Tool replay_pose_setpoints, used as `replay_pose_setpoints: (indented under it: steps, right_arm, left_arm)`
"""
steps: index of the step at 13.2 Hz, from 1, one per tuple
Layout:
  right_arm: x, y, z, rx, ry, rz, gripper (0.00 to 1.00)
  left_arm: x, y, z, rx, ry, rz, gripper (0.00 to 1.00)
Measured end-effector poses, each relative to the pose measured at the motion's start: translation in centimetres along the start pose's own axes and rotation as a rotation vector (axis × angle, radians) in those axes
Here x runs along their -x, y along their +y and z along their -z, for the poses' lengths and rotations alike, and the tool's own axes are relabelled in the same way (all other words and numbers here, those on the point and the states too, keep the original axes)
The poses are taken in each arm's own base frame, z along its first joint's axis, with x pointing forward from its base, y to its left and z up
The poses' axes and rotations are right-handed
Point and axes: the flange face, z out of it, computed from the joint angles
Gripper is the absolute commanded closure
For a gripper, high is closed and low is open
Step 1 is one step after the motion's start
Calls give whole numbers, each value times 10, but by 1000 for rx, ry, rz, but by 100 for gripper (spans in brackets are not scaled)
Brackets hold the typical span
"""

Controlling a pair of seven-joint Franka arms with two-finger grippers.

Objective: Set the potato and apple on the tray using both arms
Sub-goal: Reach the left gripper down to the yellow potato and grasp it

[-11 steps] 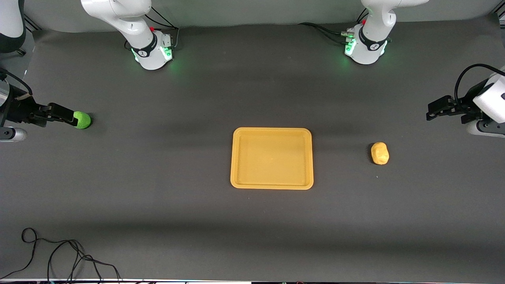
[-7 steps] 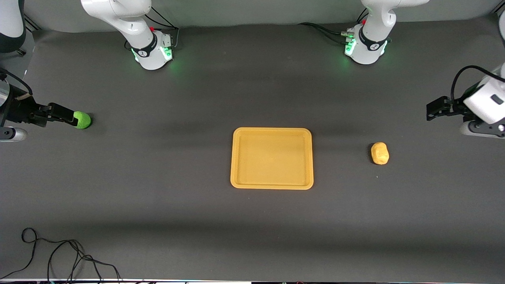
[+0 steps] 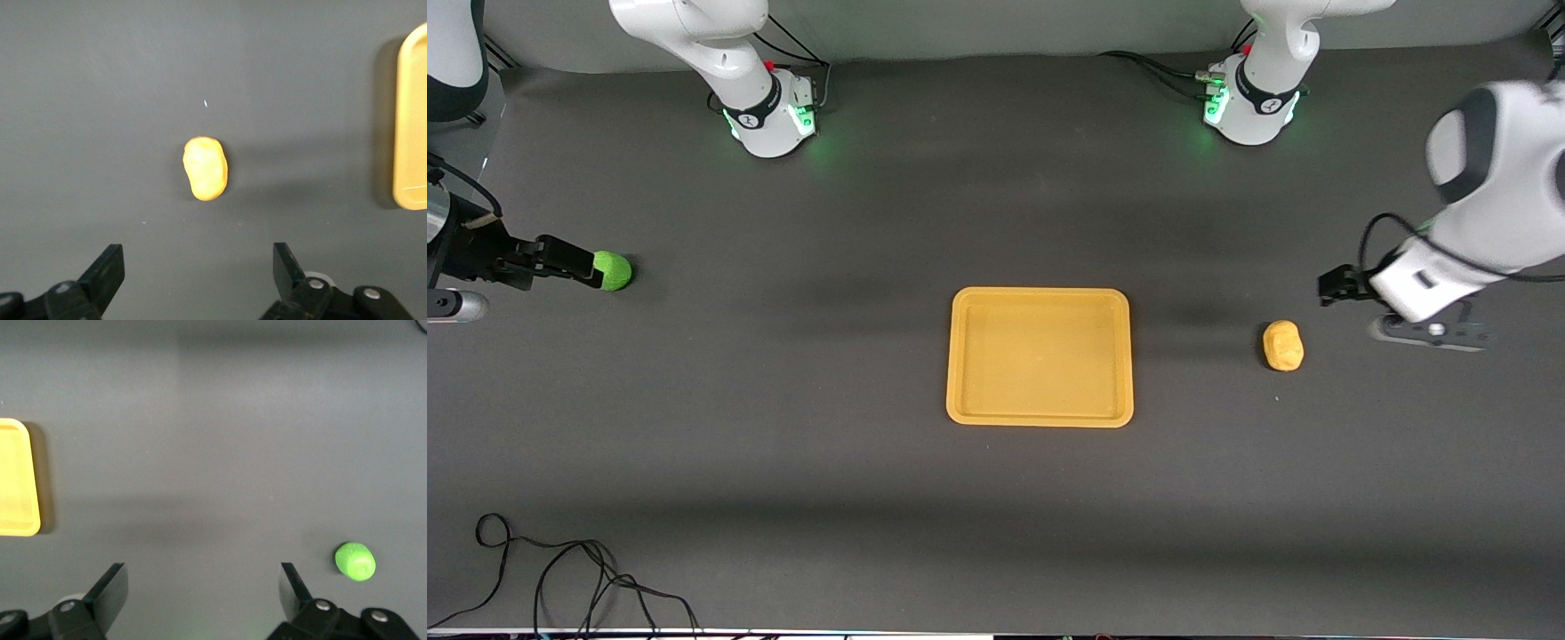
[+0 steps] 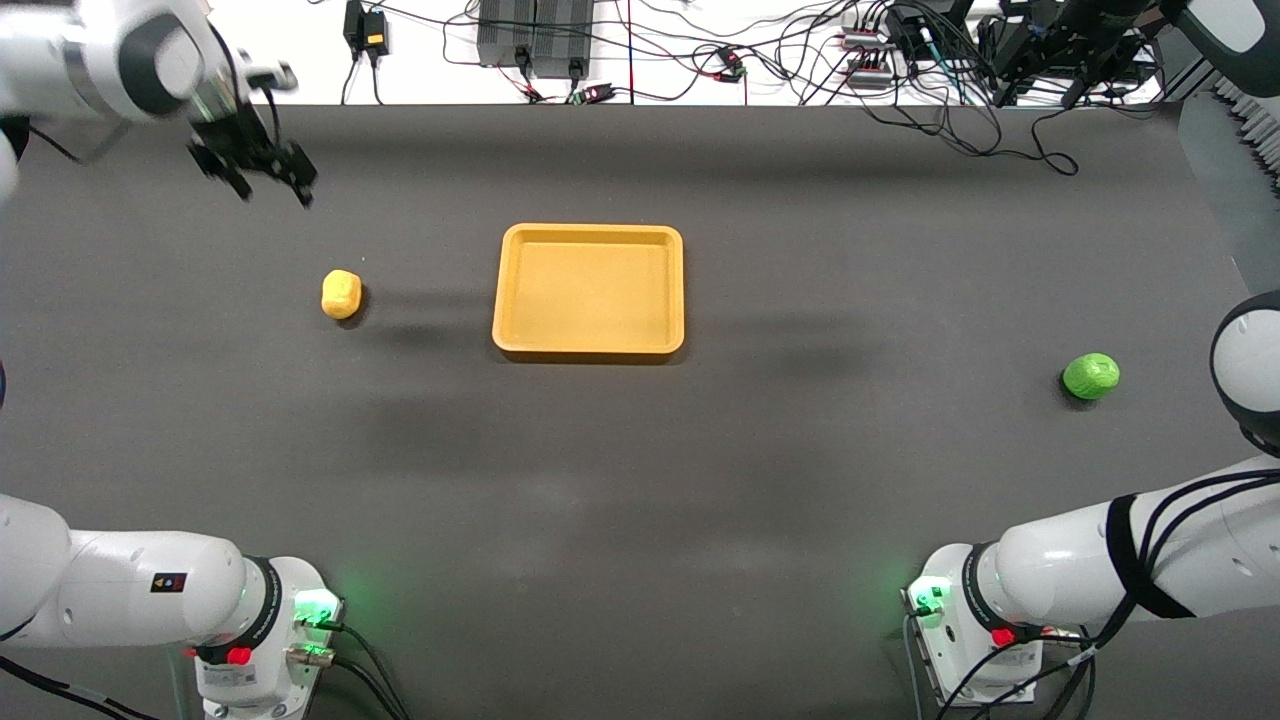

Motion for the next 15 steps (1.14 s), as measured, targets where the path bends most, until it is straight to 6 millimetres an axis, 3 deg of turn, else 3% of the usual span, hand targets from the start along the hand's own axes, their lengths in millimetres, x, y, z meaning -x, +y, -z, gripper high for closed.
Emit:
replay_pose_setpoints:
  steps: [5,7,8,10,11,12,13,15]
  right_arm:
    - [-2,1,-3,0,8,0,0]
    - [-1,9,-11,1,-10,-12,0]
    - [1,22,-16,2,-20,-21,0]
    - [5,64,-21,17,-22,-12,0]
    - [9,92,-22,21,-20,-3,0]
    - [15,124,-24,23,-12,10,0]
    - [24,162,-28,23,-2,20,0]
    - [56,233,-45,29,23,14,0]
  left_arm:
    - [-4,-1,-139,14,-44,2,0]
    - [-8,0,-174,18,-52,1,3]
    - [-11,0,-184,18,-40,-1,11]
    - [-16,1,-196,16,-6,-2,20]
    - [-19,2,-200,15,13,-4,57]
    - [-21,3,-205,14,32,-7,85]
    - [-23,4,-208,13,45,-8,95]
    - [-27,6,-197,13,61,28,100]
